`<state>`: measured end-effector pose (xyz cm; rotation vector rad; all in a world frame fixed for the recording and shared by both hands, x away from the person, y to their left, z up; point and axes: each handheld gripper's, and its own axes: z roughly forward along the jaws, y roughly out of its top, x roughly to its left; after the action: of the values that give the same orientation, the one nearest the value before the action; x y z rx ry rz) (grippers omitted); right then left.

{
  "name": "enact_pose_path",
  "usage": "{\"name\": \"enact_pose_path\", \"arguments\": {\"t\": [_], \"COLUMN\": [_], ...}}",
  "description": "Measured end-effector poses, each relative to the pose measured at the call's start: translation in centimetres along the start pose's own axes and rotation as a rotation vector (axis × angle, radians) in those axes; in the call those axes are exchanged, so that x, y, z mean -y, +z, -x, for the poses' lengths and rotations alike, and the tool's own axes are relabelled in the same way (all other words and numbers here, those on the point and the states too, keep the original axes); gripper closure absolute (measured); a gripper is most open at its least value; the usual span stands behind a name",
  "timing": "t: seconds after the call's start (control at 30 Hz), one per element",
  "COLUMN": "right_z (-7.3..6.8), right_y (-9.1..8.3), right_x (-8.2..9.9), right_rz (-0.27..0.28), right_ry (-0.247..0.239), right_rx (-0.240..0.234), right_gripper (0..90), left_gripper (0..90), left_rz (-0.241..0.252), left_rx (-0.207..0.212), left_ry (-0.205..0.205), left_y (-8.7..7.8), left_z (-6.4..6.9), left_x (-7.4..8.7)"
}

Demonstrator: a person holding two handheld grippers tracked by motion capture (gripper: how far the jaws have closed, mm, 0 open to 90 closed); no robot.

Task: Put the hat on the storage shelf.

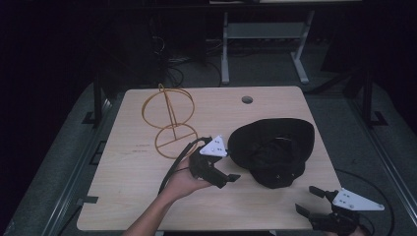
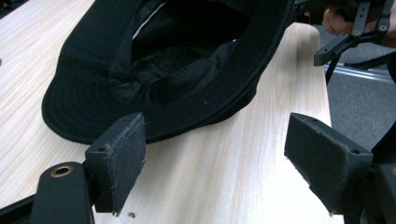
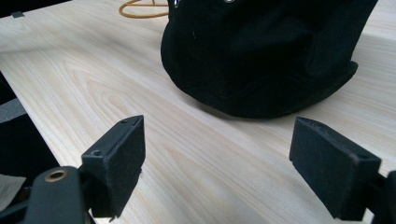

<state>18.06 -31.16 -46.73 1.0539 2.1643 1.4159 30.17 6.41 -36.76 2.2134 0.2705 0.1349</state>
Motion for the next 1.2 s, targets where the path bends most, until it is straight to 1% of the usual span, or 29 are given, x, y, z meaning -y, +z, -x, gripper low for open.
{"name": "enact_pose_path", "arguments": {"t": [0.1,0.17,0.2,0.23,0.27,0.3,0.4,0.43,0.5,0.53,0.57,0.63,0.67,0.7,0.83,0.9,1.0,1.03,1.07,1.2], "right_z": [0.0,0.0,0.0,0.0,0.0,0.0,0.0,0.0,0.0,0.0,0.0,0.0,0.0,0.1,0.1,0.2,0.2,0.2,0.2,0.2], "right_y": [0.0,-0.1,-0.1,0.0,0.0,0.0,0.0,0.0,0.0,0.0,0.0,0.0,0.0,-0.1,0.0,0.0,0.0,0.0,0.1,0.1], "right_x": [0.0,-0.1,0.0,0.0,0.0,0.0,-0.1,-0.1,-0.1,-0.1,-0.1,-0.1,-0.1,-0.1,-0.1,-0.1,-0.2,-0.2,-0.2,-0.2], "right_rz": [0.0,0.006,0.004,0.003,0.002,0.0,0.003,0.005,0.003,0.003,0.001,0.005,0.005,0.011,0.008,0.008,0.013,0.013,0.011,0.014], "right_ry": [-0.004,-0.003,0.001,0.001,-0.002,-0.003,-0.008,-0.005,-0.001,-0.001,-0.002,-0.005,-0.005,-0.005,0.0,-0.006,-0.001,0.001,0.007,0.001], "right_rx": [-0.001,-0.001,-0.001,-0.001,-0.002,-0.003,-0.003,-0.004,-0.005,-0.005,-0.006,-0.004,-0.004,-0.003,-0.008,-0.006,-0.005,-0.005,-0.005,-0.004], "right_gripper": [17.9,17.9,17.8,17.9,17.9,17.8,17.9,17.9,17.9,17.9,17.9,17.9,17.9,17.9,17.9,17.9,17.8,17.9,17.8,17.8], "left_gripper": [20.0,20.0,20.0,20.0,20.1,20.4,20.8,21.5,22.7,23.6,24.8,28.9,28.9,33.1,42.8,47.3,52.2,54.3,56.1,64.4], "left_rz": [-0.006,-0.004,-0.017,-0.017,-0.028,-0.033,-0.034,-0.034,-0.048,-0.048,-0.06,-0.062,-0.067,-0.071,-0.074,-0.074,-0.072,-0.07,-0.068,-0.069], "left_rx": [0.008,0.011,0.014,0.014,0.01,0.014,0.014,0.018,0.019,0.019,0.019,0.02,0.024,0.025,0.036,0.043,0.048,0.054,0.051,0.061], "left_ry": [0.01,0.006,0.015,0.015,0.03,0.034,0.039,0.032,0.04,0.04,0.041,0.044,0.045,0.041,0.045,0.059,0.063,0.071,0.072,0.085], "left_y": [0.4,0.6,1.0,1.0,1.3,1.4,1.7,1.9,2.5,2.5,2.9,3.1,3.2,3.5,3.8,4.1,4.1,4.1,4.0,3.9], "left_z": [0.0,0.0,0.1,0.1,0.1,0.0,0.0,0.0,-0.2,-0.2,-0.3,-0.4,-0.5,-0.7,-0.8,-0.8,-0.7,-0.7,-0.6,-0.5], "left_x": [-0.3,-0.4,-0.5,-0.5,-0.6,-0.7,-0.8,-0.9,-1.0,-1.0,-1.0,-1.0,-1.0,-1.0,-1.1,-1.2,-1.2,-1.3,-1.3,-1.3]}}
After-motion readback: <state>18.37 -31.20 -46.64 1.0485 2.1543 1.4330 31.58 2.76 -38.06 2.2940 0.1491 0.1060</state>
